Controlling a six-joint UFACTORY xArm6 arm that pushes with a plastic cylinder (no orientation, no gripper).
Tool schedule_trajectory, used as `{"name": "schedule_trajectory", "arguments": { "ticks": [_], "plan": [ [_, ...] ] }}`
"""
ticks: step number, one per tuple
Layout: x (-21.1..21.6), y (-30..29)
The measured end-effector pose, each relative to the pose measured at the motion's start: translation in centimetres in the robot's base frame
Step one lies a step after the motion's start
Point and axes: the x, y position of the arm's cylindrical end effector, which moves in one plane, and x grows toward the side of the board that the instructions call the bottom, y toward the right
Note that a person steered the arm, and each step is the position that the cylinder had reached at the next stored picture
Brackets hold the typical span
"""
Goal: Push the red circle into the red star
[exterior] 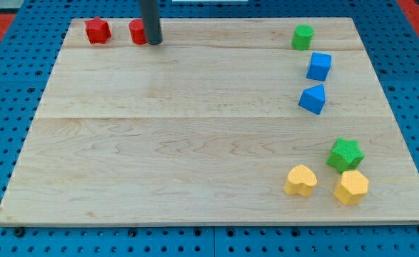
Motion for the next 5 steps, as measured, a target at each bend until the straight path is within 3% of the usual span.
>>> {"name": "schedule_trajectory", "arguments": {
  "ticks": [2, 5],
  "plan": [
    [-2.1, -7.3],
    [-1.9, -3.3]
  ]
}}
